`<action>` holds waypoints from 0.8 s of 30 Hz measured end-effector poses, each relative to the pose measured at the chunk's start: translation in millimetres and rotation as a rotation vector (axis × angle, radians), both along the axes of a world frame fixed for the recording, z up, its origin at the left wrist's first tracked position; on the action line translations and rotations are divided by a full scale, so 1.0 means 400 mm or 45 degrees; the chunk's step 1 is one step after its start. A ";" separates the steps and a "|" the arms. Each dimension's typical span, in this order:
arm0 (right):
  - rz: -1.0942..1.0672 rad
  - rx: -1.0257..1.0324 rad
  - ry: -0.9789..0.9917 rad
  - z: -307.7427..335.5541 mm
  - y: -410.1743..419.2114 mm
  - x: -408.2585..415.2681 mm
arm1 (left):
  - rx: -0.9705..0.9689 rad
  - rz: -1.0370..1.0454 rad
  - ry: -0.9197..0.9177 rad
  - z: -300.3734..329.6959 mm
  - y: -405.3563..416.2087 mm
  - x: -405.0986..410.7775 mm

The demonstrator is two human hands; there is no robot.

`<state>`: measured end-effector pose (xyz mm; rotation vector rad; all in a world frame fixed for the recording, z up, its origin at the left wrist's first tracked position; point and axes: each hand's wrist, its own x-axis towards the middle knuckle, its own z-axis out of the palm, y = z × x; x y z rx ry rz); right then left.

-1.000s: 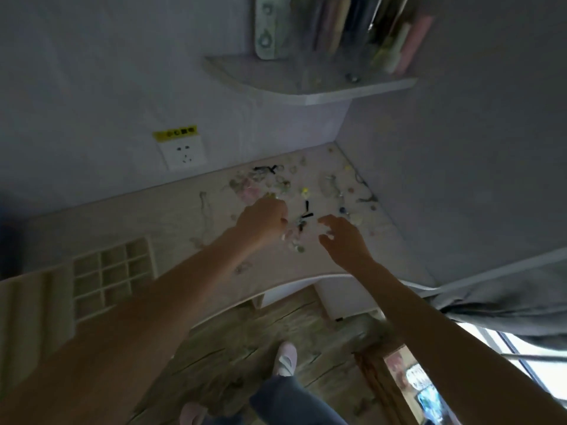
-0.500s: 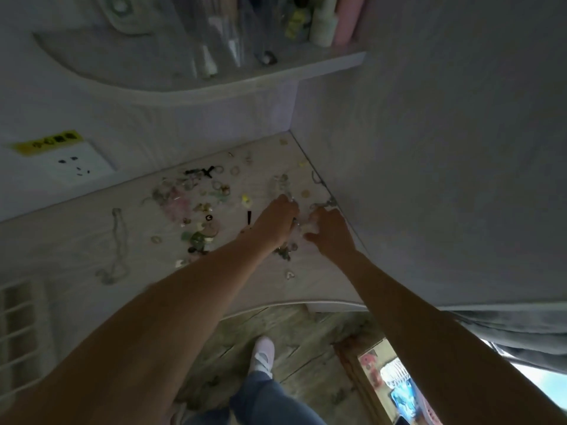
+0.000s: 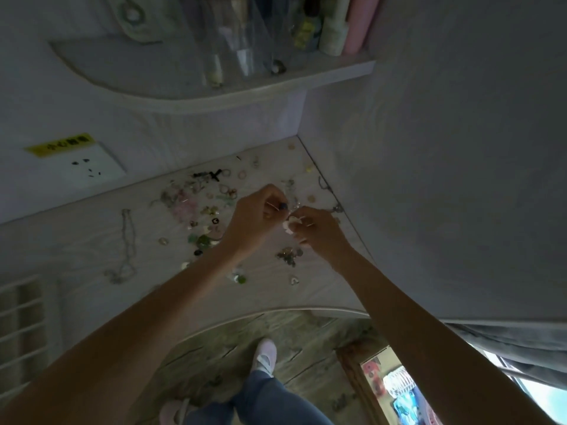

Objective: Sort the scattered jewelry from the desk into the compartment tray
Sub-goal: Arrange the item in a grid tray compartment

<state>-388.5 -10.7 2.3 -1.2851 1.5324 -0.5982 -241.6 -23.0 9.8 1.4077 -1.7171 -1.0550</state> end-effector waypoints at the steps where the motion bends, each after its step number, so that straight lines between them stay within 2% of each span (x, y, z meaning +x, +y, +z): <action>1: 0.015 0.038 -0.074 0.016 0.002 0.017 | 0.023 0.027 0.052 0.018 0.009 0.027; 5: 0.124 0.135 -0.234 0.067 0.005 0.113 | 0.072 0.048 0.088 0.059 0.048 0.136; 12: 0.291 0.218 -0.170 0.130 0.066 0.351 | 0.002 0.231 0.075 0.118 0.192 0.357; 14: 0.302 0.193 -0.146 0.140 0.098 0.417 | 0.010 0.249 0.020 0.126 0.248 0.423; 17: 0.307 0.204 -0.302 0.162 0.160 0.517 | 0.005 0.224 -0.200 0.127 0.334 0.523; 22: 0.688 0.127 -0.242 0.172 0.281 0.682 | 0.076 0.243 -0.313 0.128 0.476 0.671; 24: 0.745 0.112 -0.247 0.166 0.316 0.737 | 0.104 0.275 -0.332 0.128 0.524 0.717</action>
